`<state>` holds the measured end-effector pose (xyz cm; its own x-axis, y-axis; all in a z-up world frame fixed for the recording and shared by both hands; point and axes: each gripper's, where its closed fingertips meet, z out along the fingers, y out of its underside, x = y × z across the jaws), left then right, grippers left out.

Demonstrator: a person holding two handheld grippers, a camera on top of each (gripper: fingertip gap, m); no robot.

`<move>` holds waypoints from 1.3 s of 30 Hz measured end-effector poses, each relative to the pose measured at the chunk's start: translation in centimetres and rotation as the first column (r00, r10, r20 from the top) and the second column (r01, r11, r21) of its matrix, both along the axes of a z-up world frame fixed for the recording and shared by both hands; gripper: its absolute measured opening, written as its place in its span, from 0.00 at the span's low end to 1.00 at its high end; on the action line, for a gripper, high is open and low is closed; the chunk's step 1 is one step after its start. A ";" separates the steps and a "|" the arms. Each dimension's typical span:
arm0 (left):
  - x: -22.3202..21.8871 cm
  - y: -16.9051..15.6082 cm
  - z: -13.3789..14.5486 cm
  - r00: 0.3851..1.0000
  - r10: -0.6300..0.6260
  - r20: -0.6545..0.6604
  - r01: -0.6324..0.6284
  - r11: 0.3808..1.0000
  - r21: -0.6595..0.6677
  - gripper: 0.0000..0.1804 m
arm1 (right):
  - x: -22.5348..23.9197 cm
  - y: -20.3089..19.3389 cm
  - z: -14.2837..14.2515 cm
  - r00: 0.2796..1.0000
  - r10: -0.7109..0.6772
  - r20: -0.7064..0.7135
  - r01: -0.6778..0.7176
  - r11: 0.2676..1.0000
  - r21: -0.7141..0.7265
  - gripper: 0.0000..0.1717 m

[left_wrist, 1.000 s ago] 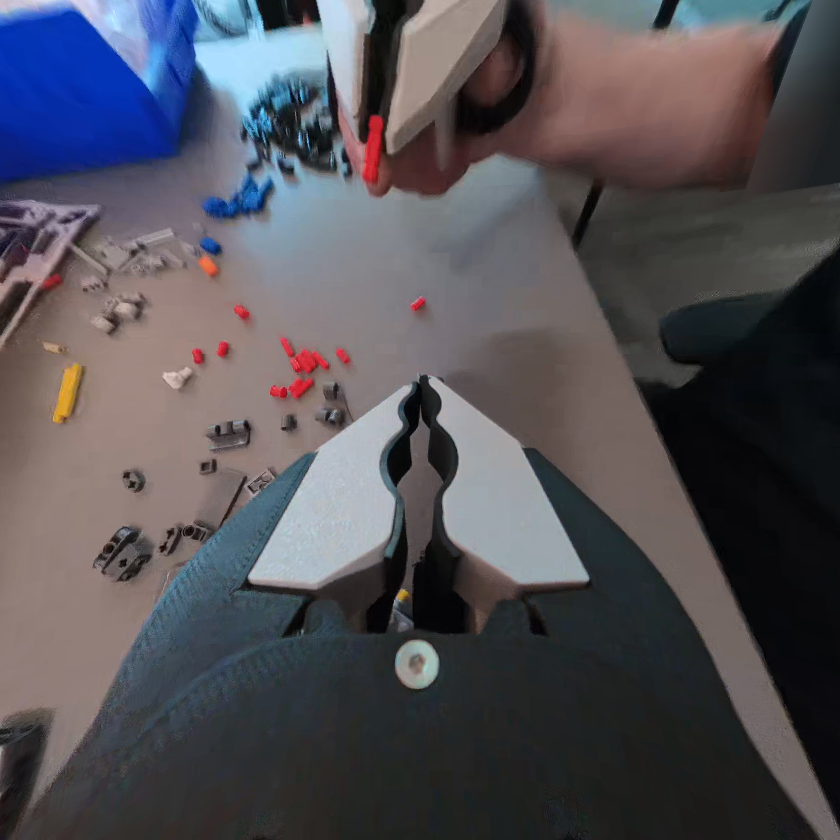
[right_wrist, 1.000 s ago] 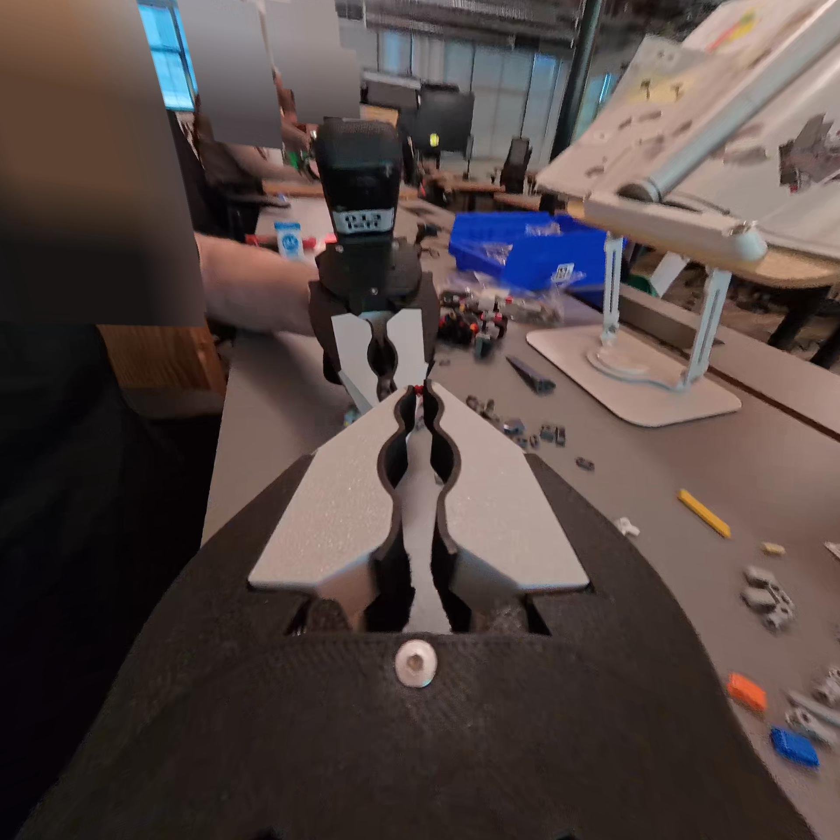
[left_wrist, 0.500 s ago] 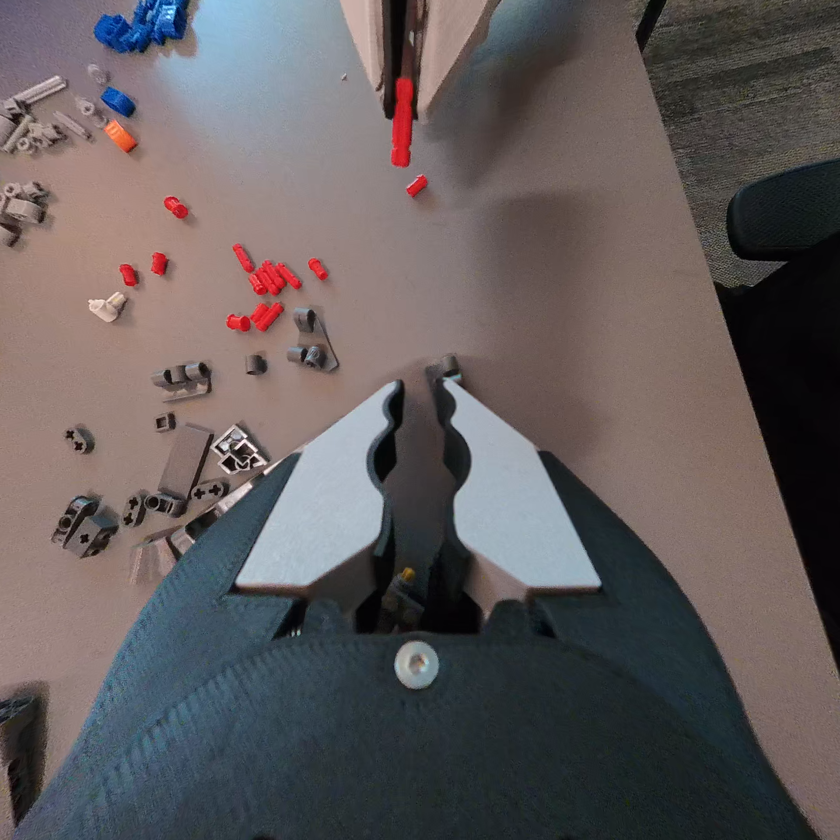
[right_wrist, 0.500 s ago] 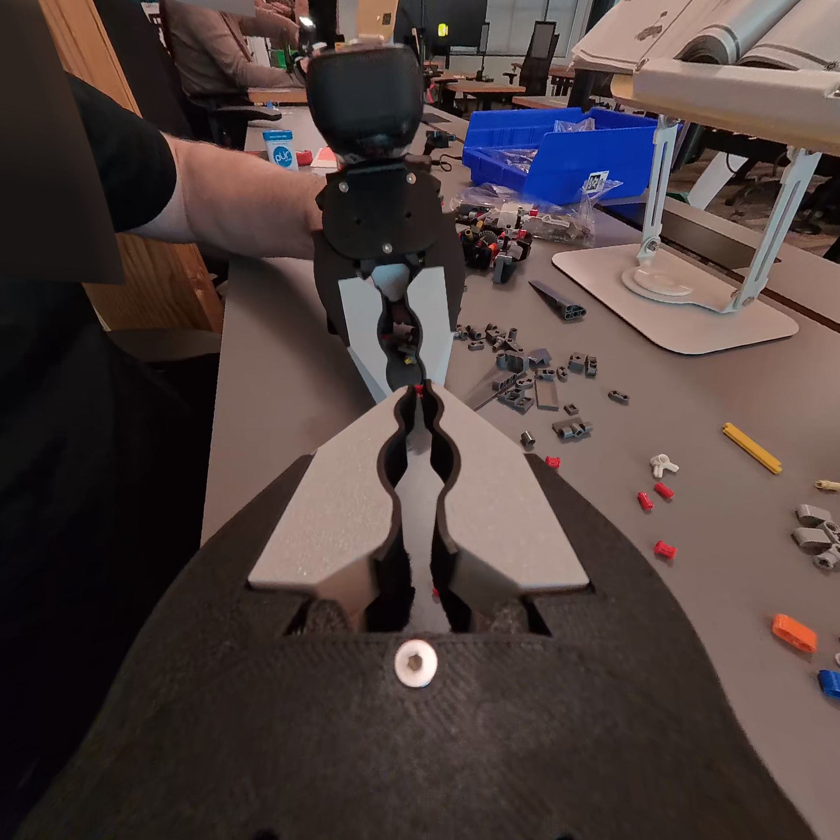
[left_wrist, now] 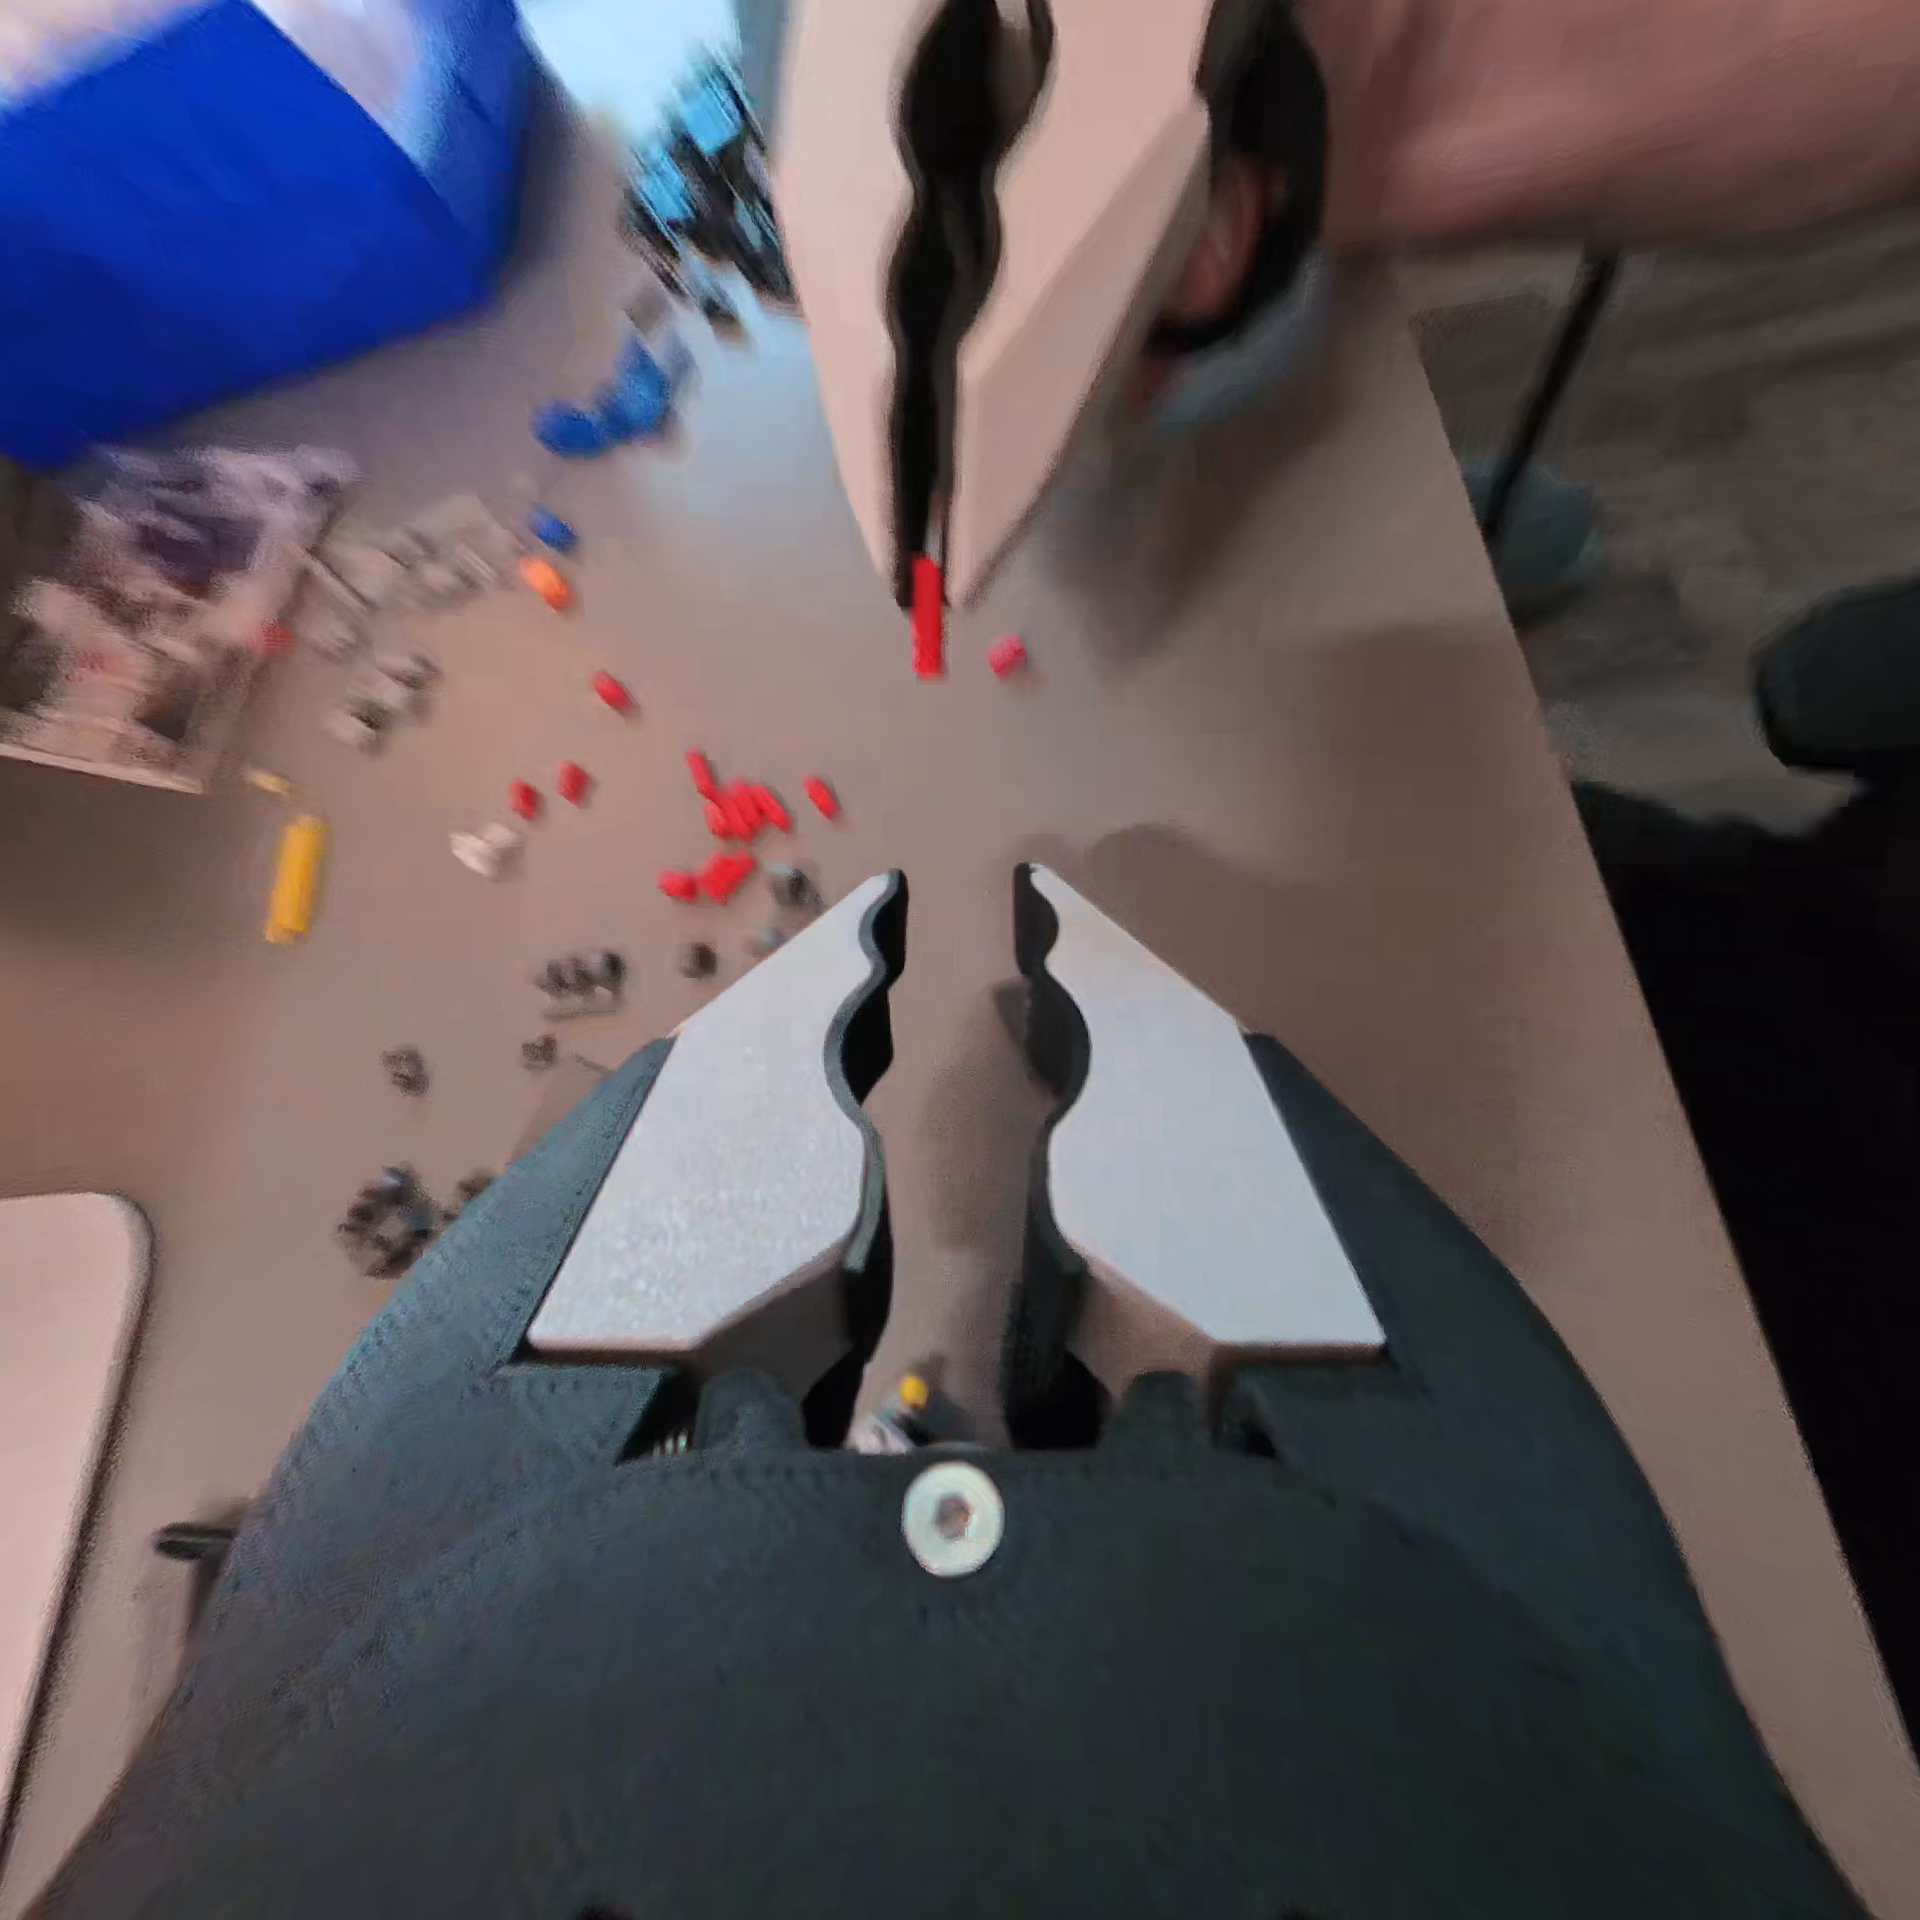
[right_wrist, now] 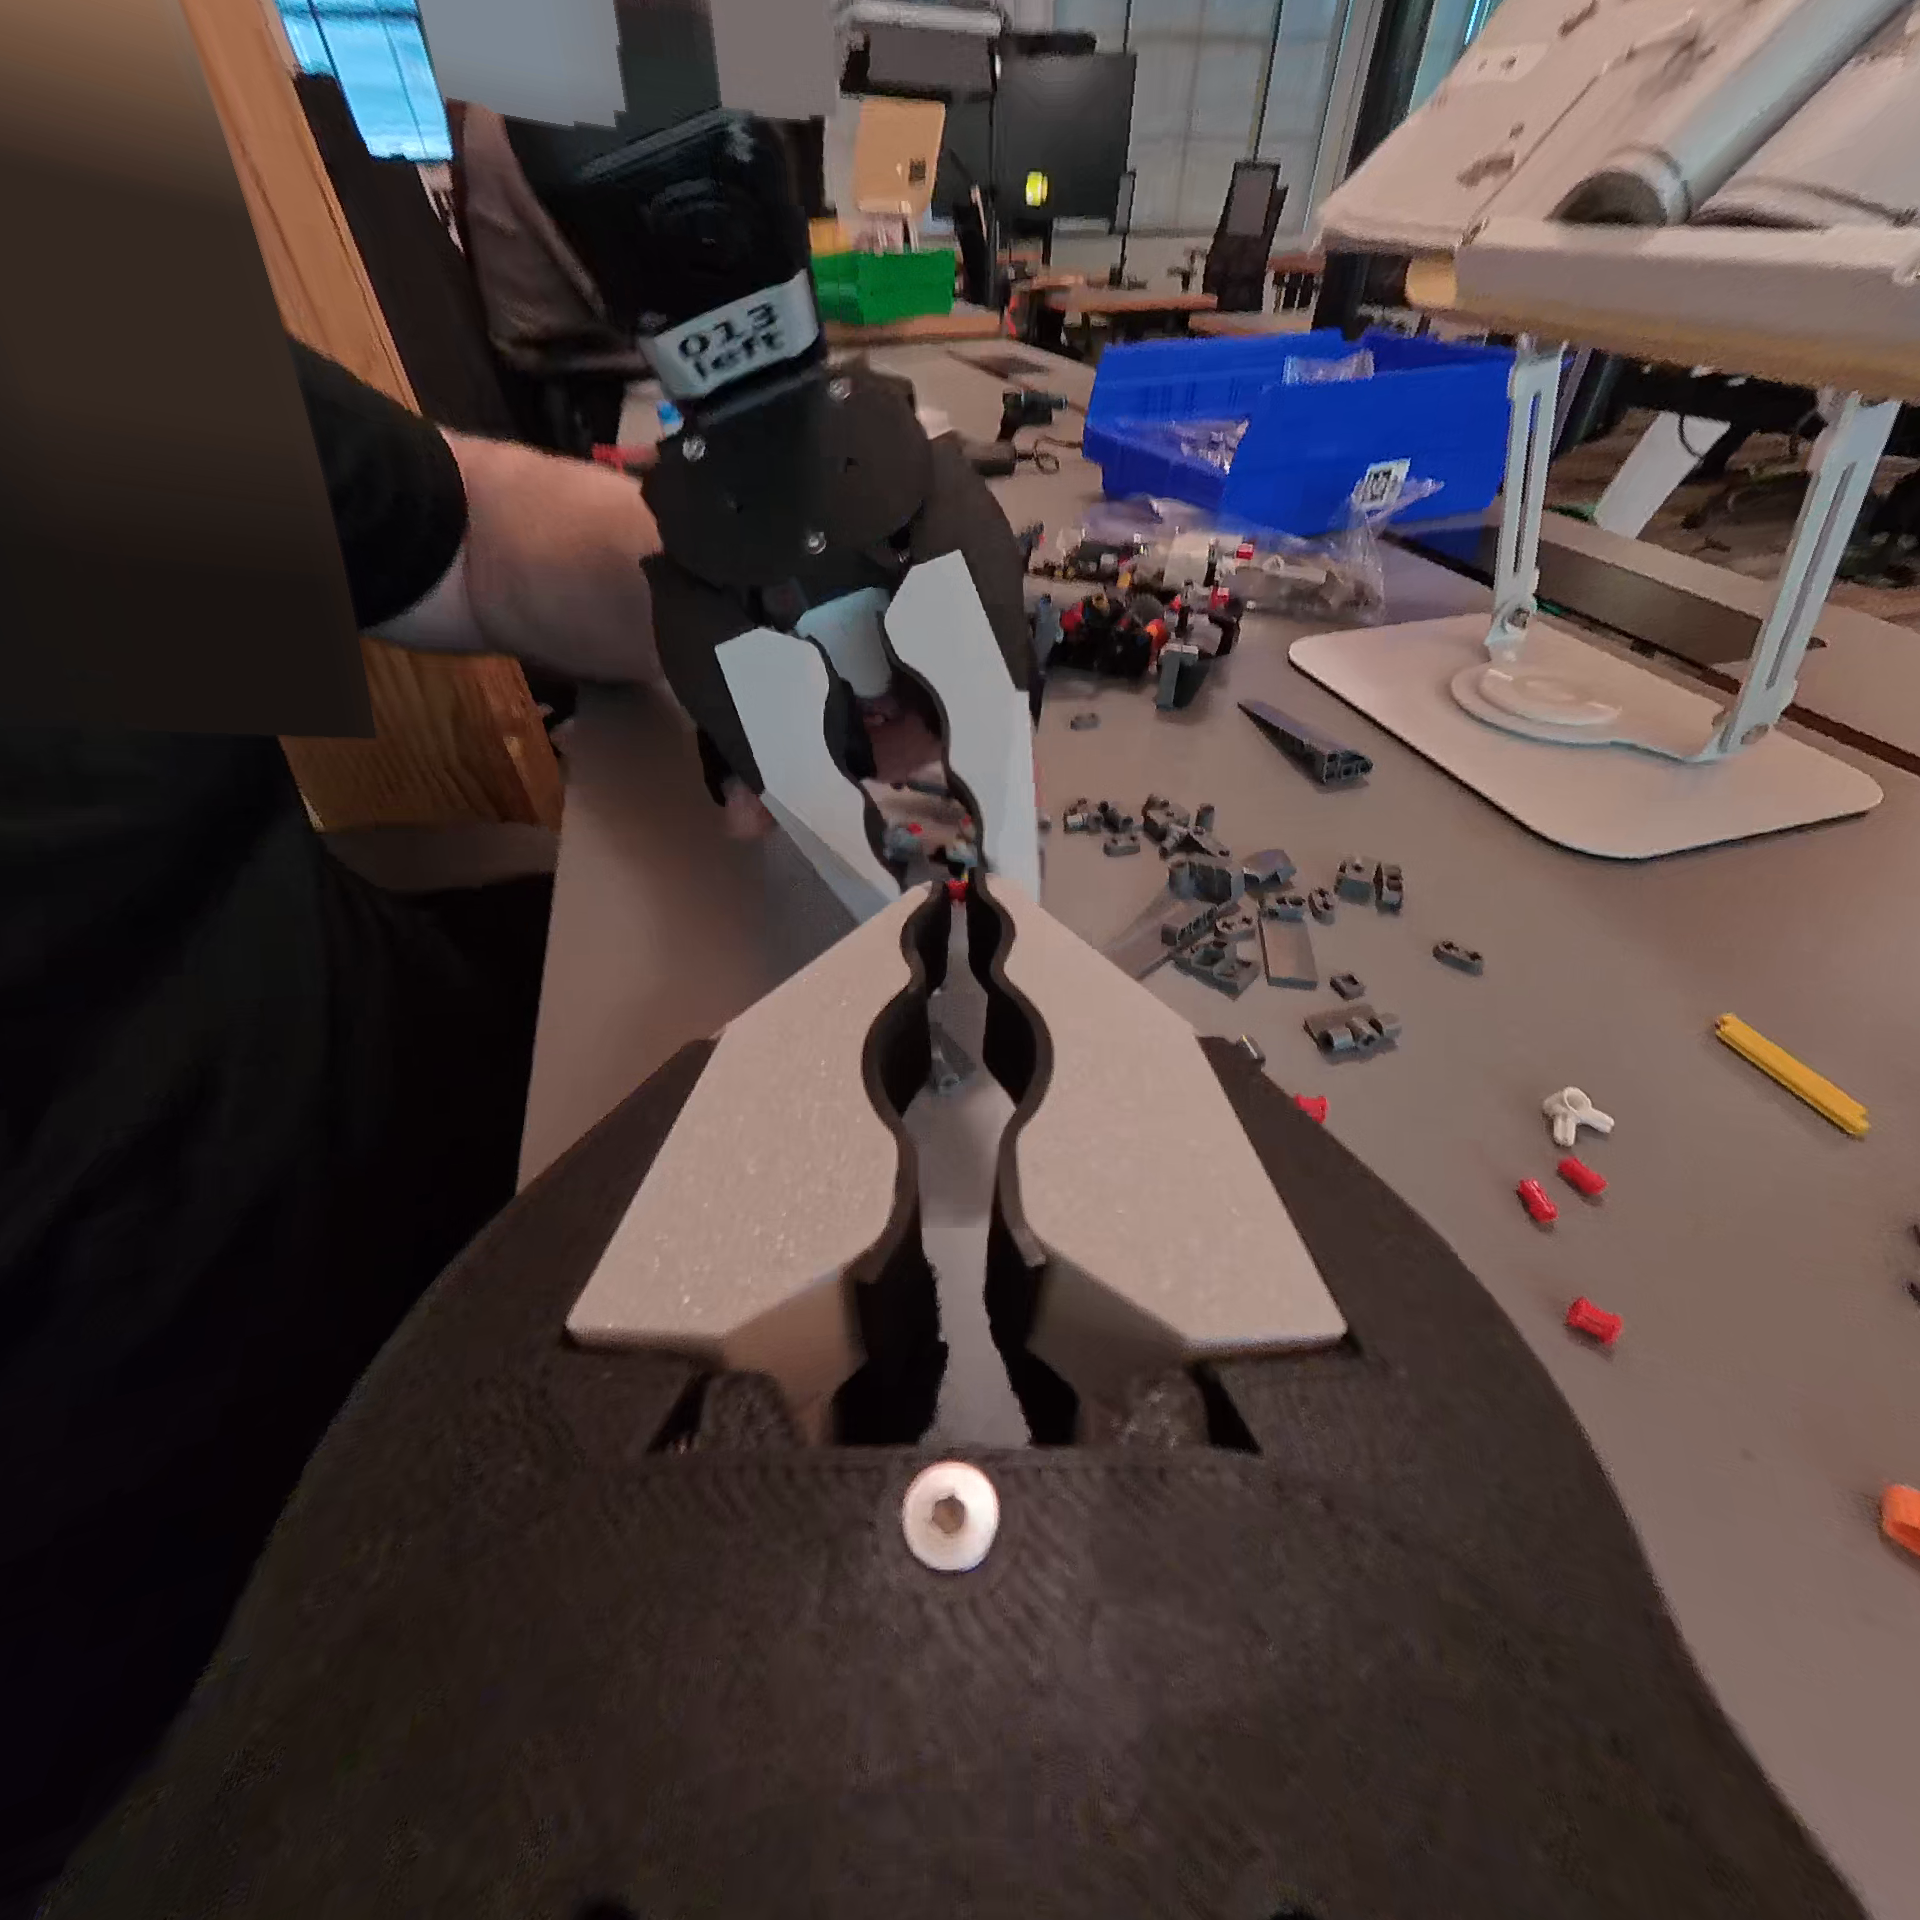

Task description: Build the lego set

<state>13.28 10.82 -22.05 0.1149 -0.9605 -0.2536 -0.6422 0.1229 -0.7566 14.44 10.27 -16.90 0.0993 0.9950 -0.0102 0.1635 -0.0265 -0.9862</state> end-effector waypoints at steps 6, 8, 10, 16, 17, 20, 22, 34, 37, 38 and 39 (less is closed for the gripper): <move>1.3 0.9 6.2 0.973 0.035 0.230 -0.124 0.914 0.386 0.11 | -0.2 -0.2 2.5 0.981 -0.008 -0.192 -0.015 0.993 -0.119 0.00; 1.4 0.8 7.1 0.973 0.029 0.228 -0.141 0.859 0.493 0.08 | -0.2 -0.1 3.2 0.970 -0.015 -0.241 -0.023 0.988 -0.152 0.00; 1.6 0.5 7.6 0.974 0.010 0.226 -0.139 0.812 0.566 0.04 | -0.1 -0.1 3.7 0.962 -0.013 -0.273 -0.036 0.984 -0.174 0.00; 1.4 0.0 8.7 0.969 -0.020 0.244 -0.152 0.734 0.662 0.04 | -0.3 -0.1 4.3 0.956 -0.018 -0.294 -0.039 0.982 -0.187 0.00; 1.4 -0.1 8.9 0.968 -0.025 0.251 -0.155 0.724 0.672 0.05 | -0.3 0.0 4.3 0.955 -0.020 -0.297 -0.039 0.981 -0.191 0.00; 1.5 -0.2 9.0 0.972 -0.034 0.234 -0.145 0.699 0.700 0.06 | -0.4 0.0 4.4 0.948 -0.014 -0.317 -0.057 0.976 -0.211 0.00; 1.6 -0.2 8.9 0.973 -0.037 0.228 -0.139 0.697 0.704 0.05 | -0.5 0.0 4.4 0.945 -0.012 -0.326 -0.063 0.974 -0.219 0.00; 1.3 0.0 9.4 0.996 -0.045 0.079 -0.044 0.522 0.852 0.00 | -0.4 0.0 4.0 0.989 -0.020 -0.147 0.001 0.992 -0.127 0.07; 1.2 0.1 9.5 0.999 -0.052 0.017 0.009 0.460 0.888 0.00 | -0.2 0.1 4.9 0.994 -0.021 -0.112 0.011 0.996 -0.091 0.07; 1.2 0.1 9.6 0.999 -0.054 0.007 0.018 0.443 0.896 0.01 | -0.2 0.1 5.1 0.995 -0.015 -0.101 0.005 0.995 -0.095 0.07; 1.2 0.0 9.6 0.999 -0.054 -0.006 0.028 0.429 0.903 0.01 | -0.3 0.2 5.1 0.996 -0.010 -0.090 0.001 0.995 -0.105 0.06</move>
<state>14.49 10.86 -12.44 0.0994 -0.1898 -0.9768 -0.6029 0.7694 -0.2109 14.15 10.42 -11.81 0.0986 0.9875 -0.1231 0.0732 -0.1306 -0.9887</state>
